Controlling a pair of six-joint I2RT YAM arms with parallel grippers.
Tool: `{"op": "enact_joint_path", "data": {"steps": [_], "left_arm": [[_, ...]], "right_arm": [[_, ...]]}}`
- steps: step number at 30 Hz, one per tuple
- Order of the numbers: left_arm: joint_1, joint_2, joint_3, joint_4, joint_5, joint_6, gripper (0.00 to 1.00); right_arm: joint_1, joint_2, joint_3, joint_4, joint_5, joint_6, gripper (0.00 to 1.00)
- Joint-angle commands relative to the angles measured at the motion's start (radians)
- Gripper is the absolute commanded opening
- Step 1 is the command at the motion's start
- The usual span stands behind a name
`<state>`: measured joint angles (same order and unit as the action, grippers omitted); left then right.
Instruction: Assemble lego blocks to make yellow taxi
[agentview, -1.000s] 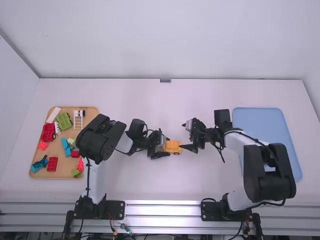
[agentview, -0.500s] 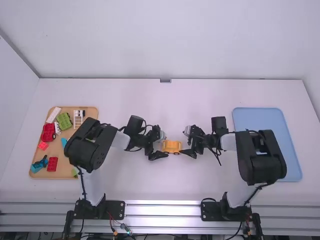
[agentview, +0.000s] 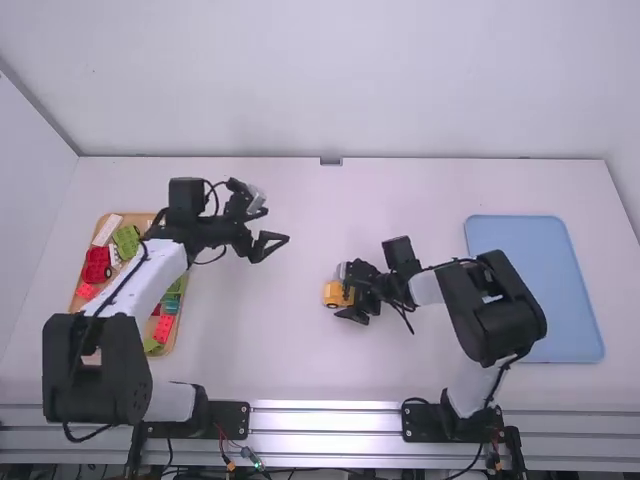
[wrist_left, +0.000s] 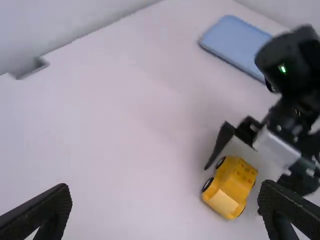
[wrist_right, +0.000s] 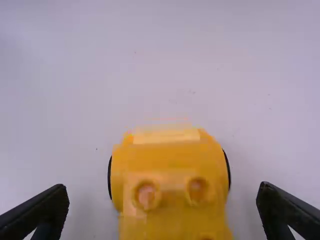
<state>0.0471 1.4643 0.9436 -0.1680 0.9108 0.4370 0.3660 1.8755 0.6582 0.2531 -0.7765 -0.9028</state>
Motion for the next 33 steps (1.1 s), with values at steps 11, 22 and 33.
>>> {"op": "enact_joint_path", "data": {"steps": [11, 22, 33], "left_arm": [[0.083, -0.070, 0.005, 0.001, 0.011, -0.156, 0.99], [0.087, -0.070, 0.005, 0.039, -0.089, -0.196, 0.99], [0.077, -0.069, 0.005, 0.050, -0.198, -0.231, 0.99]], "right_arm": [[0.065, 0.008, 0.059, -0.045, 0.176, 0.095, 0.31], [-0.061, -0.173, 0.230, -0.414, 0.225, 0.066, 0.35], [-0.416, -0.299, 0.258, -0.471, 0.468, 0.258, 0.32]]}}
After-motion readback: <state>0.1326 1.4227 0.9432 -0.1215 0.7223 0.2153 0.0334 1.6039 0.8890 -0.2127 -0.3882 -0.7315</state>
